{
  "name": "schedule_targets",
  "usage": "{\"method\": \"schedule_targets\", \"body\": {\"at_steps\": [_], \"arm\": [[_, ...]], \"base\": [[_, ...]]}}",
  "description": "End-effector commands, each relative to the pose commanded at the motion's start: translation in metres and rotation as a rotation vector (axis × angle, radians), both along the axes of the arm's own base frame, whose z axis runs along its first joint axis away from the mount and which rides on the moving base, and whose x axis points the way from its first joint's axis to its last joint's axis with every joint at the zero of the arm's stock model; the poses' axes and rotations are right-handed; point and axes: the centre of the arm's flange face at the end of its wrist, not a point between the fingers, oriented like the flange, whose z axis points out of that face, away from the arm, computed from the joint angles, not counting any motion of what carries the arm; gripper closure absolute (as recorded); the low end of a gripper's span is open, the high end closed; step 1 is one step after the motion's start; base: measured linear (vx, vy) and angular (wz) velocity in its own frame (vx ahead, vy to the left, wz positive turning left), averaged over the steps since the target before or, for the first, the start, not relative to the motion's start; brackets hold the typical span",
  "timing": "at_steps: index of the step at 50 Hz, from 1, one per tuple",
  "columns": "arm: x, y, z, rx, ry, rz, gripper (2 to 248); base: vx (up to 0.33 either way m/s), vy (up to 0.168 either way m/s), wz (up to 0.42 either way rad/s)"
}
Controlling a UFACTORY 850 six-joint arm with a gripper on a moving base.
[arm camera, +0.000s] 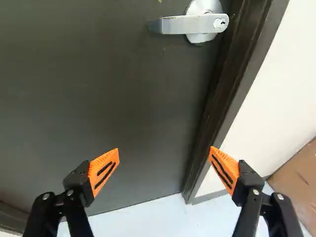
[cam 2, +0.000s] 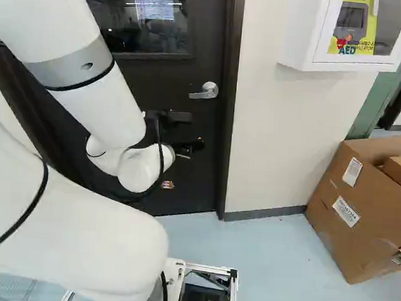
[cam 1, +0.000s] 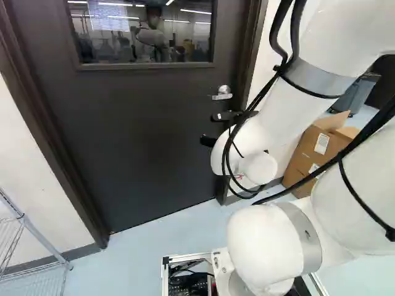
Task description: Open the door and move inside
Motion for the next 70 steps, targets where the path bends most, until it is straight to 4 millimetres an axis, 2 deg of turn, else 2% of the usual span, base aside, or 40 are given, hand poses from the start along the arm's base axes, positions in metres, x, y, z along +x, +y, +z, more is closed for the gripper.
{"method": "schedule_targets", "body": {"at_steps": [18,34,70], "arm": [[0.000,0.000,0.000,0.000,-0.002,0.000,3],[0.002,0.000,0.012,0.000,-0.043,0.000,3],[0.053,0.004,0.052,0.001,-0.123,0.014,3]], "base": [[0.019,0.000,-0.004],[0.000,0.000,0.000],[0.000,0.000,0.000]]}}
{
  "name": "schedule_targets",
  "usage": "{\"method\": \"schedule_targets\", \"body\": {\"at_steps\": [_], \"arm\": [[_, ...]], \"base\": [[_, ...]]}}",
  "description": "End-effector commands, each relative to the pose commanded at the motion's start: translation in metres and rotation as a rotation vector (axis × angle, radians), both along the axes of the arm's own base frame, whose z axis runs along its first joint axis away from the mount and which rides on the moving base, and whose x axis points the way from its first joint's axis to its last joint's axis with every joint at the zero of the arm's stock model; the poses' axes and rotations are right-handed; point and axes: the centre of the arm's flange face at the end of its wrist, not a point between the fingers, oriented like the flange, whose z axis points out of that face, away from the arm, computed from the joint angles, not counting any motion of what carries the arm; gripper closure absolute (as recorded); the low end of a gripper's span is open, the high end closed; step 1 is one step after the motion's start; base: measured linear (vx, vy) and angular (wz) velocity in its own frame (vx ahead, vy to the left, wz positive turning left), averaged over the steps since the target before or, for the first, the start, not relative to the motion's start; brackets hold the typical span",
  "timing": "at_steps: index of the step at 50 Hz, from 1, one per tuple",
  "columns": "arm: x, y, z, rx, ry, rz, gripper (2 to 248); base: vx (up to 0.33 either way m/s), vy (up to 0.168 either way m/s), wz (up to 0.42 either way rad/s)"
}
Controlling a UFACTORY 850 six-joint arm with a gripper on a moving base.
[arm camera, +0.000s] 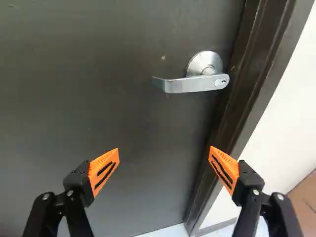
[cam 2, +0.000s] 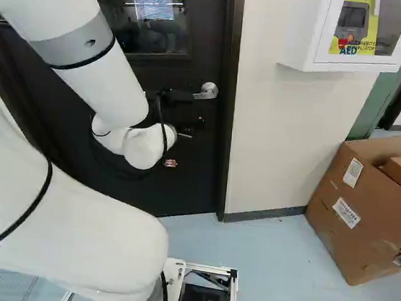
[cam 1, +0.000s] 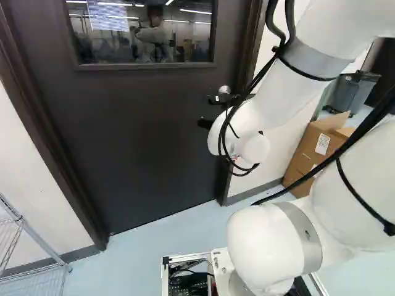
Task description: Open the door and move inside
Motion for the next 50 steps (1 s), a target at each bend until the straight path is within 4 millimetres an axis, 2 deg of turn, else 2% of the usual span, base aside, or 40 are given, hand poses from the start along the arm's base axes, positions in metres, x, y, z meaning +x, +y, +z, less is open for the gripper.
{"method": "schedule_targets", "body": {"at_steps": [50], "arm": [[0.058,0.005,0.054,0.002,-0.111,0.010,3]], "base": [[0.000,0.000,0.000]]}}
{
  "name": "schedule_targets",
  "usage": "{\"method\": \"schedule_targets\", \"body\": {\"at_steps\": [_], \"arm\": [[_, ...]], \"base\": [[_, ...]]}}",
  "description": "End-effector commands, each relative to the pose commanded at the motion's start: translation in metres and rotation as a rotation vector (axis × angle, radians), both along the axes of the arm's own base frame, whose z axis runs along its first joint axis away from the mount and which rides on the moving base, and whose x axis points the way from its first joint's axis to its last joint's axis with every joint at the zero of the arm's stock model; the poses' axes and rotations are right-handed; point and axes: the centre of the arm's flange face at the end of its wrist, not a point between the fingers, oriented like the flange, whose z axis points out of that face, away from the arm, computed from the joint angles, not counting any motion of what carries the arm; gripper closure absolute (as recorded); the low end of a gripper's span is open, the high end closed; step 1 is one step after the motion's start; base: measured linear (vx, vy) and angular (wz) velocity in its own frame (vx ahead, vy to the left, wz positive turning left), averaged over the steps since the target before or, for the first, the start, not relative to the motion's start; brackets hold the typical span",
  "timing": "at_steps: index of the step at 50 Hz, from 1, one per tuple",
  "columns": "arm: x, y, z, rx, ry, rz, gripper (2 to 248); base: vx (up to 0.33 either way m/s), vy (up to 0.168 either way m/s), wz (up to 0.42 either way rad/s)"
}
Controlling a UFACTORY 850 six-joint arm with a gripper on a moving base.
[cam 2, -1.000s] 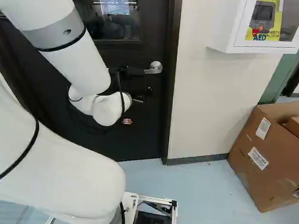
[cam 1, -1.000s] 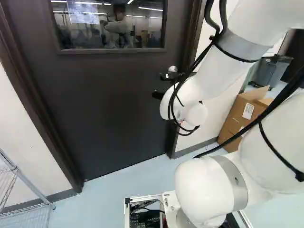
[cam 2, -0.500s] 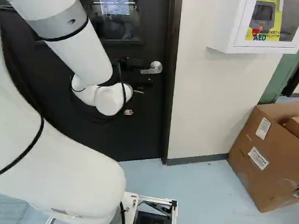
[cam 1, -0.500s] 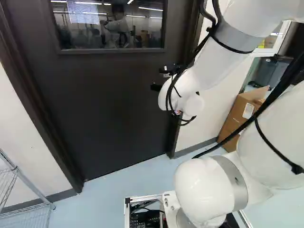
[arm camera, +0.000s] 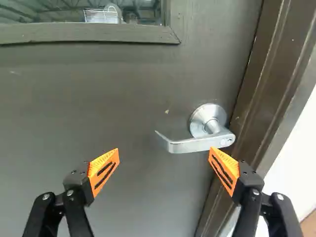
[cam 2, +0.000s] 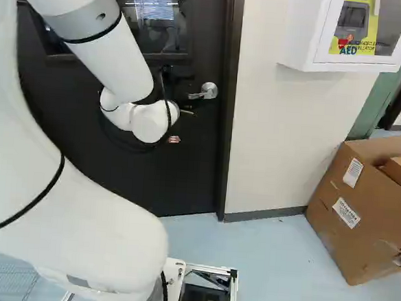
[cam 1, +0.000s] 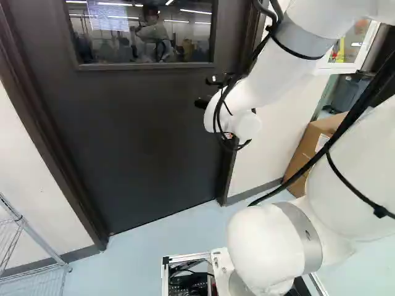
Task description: Open the door and move inside
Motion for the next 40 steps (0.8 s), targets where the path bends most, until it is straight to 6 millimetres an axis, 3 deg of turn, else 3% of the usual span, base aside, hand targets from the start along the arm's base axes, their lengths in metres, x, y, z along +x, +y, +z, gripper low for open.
{"method": "schedule_targets", "body": {"at_steps": [40], "arm": [[0.055,0.001,0.034,-0.001,0.022,0.000,3]], "base": [[0.000,0.000,0.000]]}}
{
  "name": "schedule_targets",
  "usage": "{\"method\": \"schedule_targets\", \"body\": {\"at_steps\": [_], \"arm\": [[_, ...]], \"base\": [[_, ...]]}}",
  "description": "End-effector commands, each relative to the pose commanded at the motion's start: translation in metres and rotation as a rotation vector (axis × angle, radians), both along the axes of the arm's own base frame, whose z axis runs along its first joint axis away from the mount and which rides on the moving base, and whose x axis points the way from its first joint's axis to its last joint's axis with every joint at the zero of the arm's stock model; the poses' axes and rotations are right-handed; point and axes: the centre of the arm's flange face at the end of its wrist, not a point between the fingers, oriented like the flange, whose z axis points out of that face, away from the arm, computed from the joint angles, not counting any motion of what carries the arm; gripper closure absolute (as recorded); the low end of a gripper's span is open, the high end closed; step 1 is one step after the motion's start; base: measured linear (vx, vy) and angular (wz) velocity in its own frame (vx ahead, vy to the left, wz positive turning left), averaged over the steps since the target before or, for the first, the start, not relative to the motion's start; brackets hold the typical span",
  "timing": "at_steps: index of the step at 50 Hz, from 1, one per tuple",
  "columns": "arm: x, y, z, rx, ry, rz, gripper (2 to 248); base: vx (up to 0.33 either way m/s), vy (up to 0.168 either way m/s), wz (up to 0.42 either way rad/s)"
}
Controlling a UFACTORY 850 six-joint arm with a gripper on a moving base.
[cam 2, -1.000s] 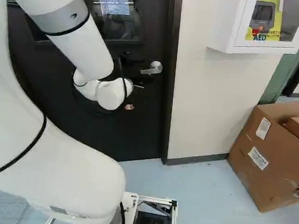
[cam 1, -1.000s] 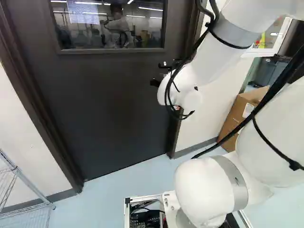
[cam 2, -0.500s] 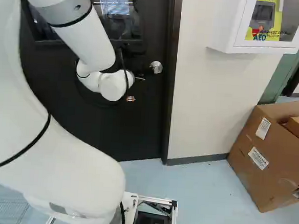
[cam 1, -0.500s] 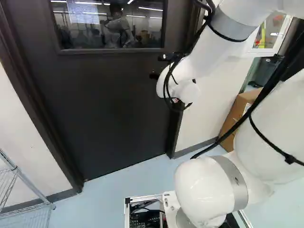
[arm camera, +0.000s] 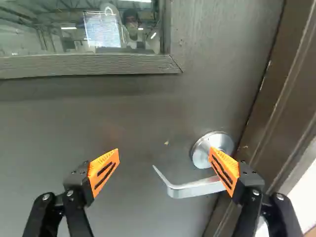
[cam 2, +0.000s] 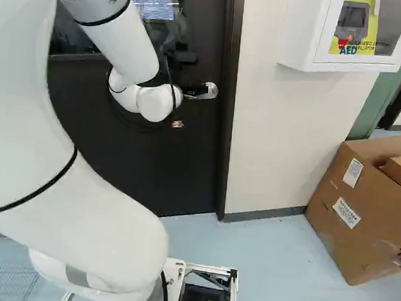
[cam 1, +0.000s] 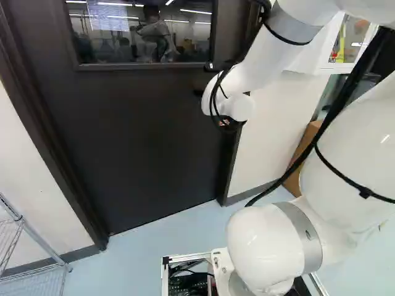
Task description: Open the door and move inside
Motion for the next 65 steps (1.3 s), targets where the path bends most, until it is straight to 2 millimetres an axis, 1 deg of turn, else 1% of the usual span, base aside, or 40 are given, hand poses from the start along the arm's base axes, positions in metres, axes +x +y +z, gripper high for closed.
{"method": "schedule_targets", "body": {"at_steps": [15,26,65], "arm": [[0.023,0.011,0.007,-0.001,0.039,0.023,3],[0.027,0.015,0.007,-0.002,0.044,0.031,3],[0.031,0.015,-0.032,-0.005,0.127,0.031,3]], "base": [[-0.003,0.000,0.000],[-0.004,-0.001,-0.002],[0.000,0.000,0.000]]}}
